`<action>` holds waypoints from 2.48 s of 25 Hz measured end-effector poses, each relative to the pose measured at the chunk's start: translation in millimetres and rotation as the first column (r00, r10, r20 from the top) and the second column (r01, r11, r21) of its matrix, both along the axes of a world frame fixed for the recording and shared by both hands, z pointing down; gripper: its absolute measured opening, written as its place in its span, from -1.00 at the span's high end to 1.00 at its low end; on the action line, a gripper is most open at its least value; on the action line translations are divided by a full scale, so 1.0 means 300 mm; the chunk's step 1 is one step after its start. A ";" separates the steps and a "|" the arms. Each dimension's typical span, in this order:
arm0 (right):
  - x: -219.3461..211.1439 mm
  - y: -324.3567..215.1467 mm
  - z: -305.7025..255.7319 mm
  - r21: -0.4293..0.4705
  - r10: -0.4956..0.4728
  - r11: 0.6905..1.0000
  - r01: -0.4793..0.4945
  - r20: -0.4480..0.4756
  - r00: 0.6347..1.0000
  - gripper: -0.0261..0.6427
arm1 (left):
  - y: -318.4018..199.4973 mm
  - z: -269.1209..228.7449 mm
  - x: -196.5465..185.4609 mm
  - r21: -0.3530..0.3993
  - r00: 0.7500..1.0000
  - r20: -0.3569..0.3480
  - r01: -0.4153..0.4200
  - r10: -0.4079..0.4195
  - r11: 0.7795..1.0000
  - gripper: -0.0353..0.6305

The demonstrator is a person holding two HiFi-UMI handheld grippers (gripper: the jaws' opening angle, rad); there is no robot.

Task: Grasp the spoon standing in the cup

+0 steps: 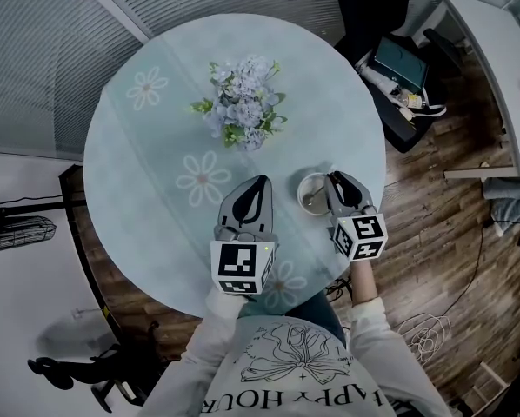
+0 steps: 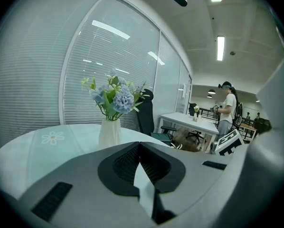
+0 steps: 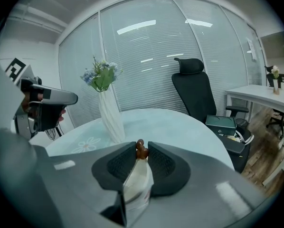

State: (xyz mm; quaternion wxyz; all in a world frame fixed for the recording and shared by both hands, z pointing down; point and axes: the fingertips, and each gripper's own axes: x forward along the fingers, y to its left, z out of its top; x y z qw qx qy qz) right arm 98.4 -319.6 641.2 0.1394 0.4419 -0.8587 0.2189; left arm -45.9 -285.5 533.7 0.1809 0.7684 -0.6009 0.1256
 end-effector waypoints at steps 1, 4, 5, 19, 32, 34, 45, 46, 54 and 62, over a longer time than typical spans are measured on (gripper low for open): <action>-0.002 0.003 -0.006 0.005 -0.001 1.000 0.001 0.003 1.000 0.67 | 0.000 -0.002 0.001 0.002 1.000 0.000 0.000 0.000 1.000 0.88; -0.003 0.011 -0.027 0.020 0.002 1.000 -0.002 0.006 1.000 0.69 | 0.006 -0.009 0.005 0.006 1.000 -0.004 -0.003 0.003 1.000 0.88; -0.002 0.014 -0.036 0.025 0.004 1.000 -0.004 0.003 1.000 0.71 | 0.008 -0.013 0.006 0.008 1.000 -0.004 -0.005 0.005 1.000 0.88; 0.002 0.080 -0.186 0.090 0.026 0.996 -0.027 0.017 1.000 0.77 | 0.057 -0.102 0.016 0.062 1.000 -0.015 -0.013 0.014 0.998 0.88; 0.047 0.152 -0.422 0.189 0.111 0.975 -0.118 0.049 0.993 0.77 | 0.126 -0.244 0.007 0.149 0.999 -0.029 -0.015 0.020 0.989 0.88; 0.050 0.160 -0.463 0.207 0.126 0.969 -0.135 0.060 0.990 0.77 | 0.135 -0.269 0.002 0.166 0.999 -0.028 -0.017 0.021 0.986 0.88; 0.051 0.223 -0.628 0.298 0.156 0.940 -0.165 0.057 0.986 0.77 | 0.198 -0.374 -0.001 0.239 0.999 -0.028 -0.033 0.041 0.970 0.88; 0.050 0.226 -0.640 0.305 0.158 0.937 -0.169 0.059 0.986 0.77 | 0.200 -0.382 0.000 0.245 0.999 -0.028 -0.035 0.044 0.969 0.88; 0.051 0.274 -0.736 0.361 0.180 0.913 -0.190 0.060 0.982 0.77 | 0.235 -0.445 0.010 0.291 0.997 -0.029 -0.056 0.067 0.955 0.88; 0.072 0.319 -0.816 0.403 0.203 0.889 -0.217 0.078 0.976 0.77 | 0.262 -0.498 0.019 0.325 0.997 -0.028 -0.064 0.077 0.944 0.88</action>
